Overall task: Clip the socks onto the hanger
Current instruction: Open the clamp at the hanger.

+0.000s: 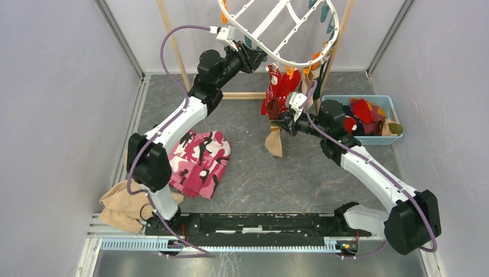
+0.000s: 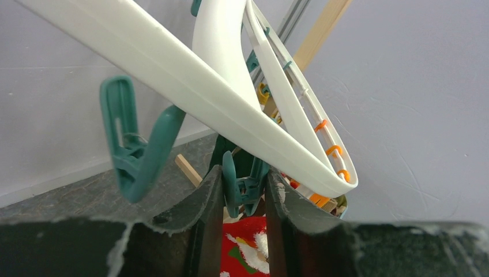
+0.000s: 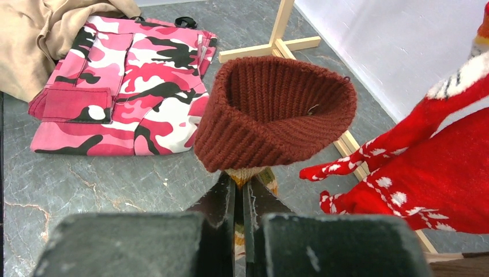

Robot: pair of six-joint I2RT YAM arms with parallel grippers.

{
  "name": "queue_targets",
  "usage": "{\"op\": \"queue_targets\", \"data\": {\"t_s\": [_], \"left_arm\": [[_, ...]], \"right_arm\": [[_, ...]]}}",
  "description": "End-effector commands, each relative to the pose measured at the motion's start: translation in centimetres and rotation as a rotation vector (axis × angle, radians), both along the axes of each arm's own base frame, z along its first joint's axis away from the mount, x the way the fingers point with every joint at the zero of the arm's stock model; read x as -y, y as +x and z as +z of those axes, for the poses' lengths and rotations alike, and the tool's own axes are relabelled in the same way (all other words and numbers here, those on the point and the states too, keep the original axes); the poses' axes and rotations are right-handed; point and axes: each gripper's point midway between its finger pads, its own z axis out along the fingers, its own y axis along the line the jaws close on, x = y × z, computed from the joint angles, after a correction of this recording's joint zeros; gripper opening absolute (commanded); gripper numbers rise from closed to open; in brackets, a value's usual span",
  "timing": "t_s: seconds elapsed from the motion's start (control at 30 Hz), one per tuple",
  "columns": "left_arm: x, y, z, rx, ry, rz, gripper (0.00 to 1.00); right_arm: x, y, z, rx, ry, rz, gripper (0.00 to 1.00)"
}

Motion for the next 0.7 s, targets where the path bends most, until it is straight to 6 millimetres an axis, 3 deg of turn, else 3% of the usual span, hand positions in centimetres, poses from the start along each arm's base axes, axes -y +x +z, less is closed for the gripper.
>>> {"op": "queue_targets", "data": {"t_s": [0.0, 0.17, 0.47, 0.67], "left_arm": [[-0.3, -1.8, 4.0, 0.114, -0.011, -0.007, 0.02], [-0.6, -2.1, 4.2, 0.100, -0.003, 0.023, 0.02], [-1.3, -2.5, 4.4, 0.088, 0.025, 0.058, 0.02], [-1.6, -2.8, 4.4, 0.086, 0.037, 0.062, 0.02]], "right_arm": [[0.0, 0.2, 3.0, 0.074, 0.023, 0.005, 0.00], [-0.2, 0.9, 4.1, 0.070, 0.012, -0.005, 0.00], [-2.1, 3.3, 8.3, 0.124, 0.024, -0.077, 0.00], [-3.1, 6.1, 7.8, 0.052, 0.065, -0.152, 0.00]]}}
